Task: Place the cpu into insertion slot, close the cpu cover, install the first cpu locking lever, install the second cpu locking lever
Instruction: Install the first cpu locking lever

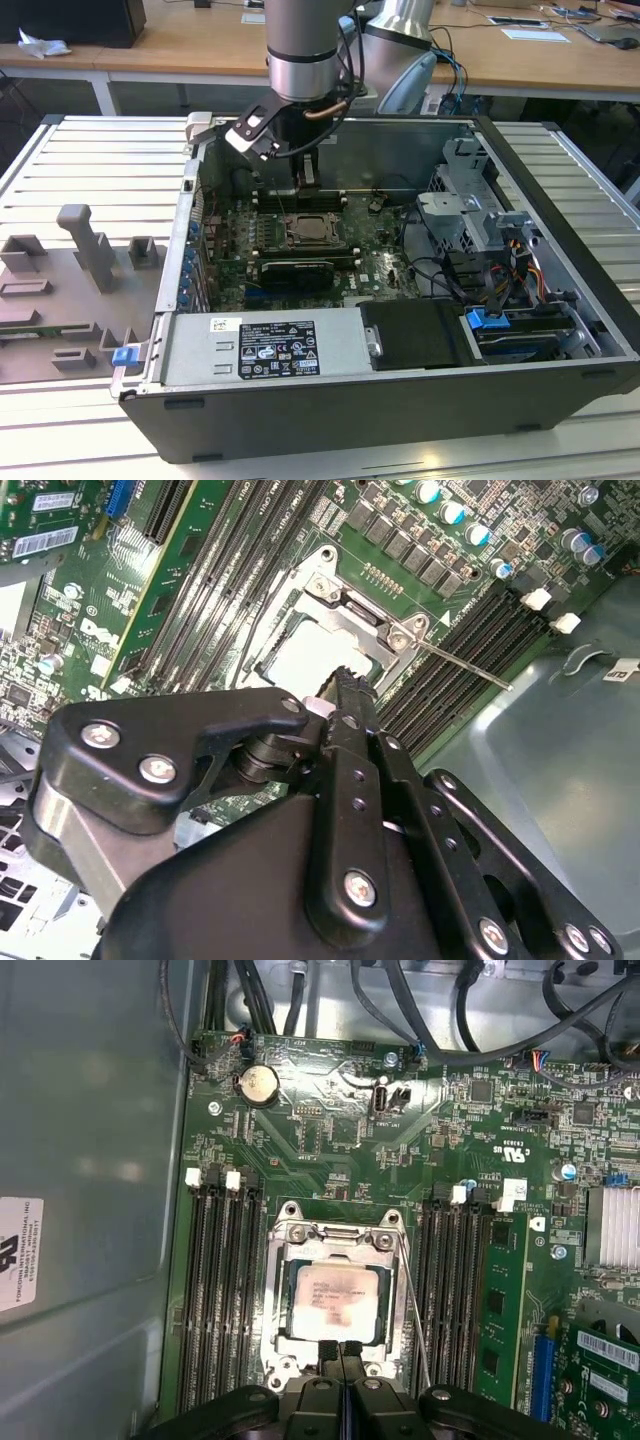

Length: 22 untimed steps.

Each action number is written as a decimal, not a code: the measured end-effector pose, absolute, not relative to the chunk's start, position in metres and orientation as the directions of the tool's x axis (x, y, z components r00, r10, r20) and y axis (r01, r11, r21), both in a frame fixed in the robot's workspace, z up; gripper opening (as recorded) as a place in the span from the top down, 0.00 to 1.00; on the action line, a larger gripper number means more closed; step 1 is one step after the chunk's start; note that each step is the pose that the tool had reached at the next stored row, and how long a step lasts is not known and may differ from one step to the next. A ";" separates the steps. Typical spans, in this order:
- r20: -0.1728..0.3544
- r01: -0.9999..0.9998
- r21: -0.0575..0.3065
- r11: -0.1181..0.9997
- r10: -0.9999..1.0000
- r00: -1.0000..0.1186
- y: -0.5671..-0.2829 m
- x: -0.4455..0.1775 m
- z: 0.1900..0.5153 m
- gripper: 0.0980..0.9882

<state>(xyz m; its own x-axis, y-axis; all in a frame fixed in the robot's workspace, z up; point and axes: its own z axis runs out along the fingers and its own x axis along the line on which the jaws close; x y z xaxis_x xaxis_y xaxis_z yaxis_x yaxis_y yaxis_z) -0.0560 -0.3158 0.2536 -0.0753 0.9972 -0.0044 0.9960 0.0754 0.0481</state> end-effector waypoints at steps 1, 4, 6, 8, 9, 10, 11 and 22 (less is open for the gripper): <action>-0.004 0.996 0.048 0.075 0.997 -0.075 -0.316 -0.056 0.254 0.99; -0.004 0.996 0.048 0.075 0.997 -0.075 -0.316 -0.056 0.255 0.99; -0.004 0.996 0.048 0.075 0.997 -0.075 -0.316 -0.056 0.256 0.99; -0.004 0.996 0.048 0.075 0.997 -0.075 -0.316 -0.056 0.257 0.99; -0.004 0.996 0.048 0.075 0.997 -0.075 -0.316 -0.056 0.257 0.99; -0.004 0.996 0.048 0.075 0.997 -0.075 -0.316 -0.056 0.258 0.99; -0.004 0.996 0.048 0.075 0.997 -0.075 -0.316 -0.056 0.258 0.99; -0.004 0.996 0.048 0.075 0.997 -0.075 -0.316 -0.056 0.269 0.99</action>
<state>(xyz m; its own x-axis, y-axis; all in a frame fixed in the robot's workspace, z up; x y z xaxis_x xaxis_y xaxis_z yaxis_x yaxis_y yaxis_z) -0.0561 -0.3158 0.2692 -0.0752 0.9972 -0.0044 0.9960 0.0754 0.0481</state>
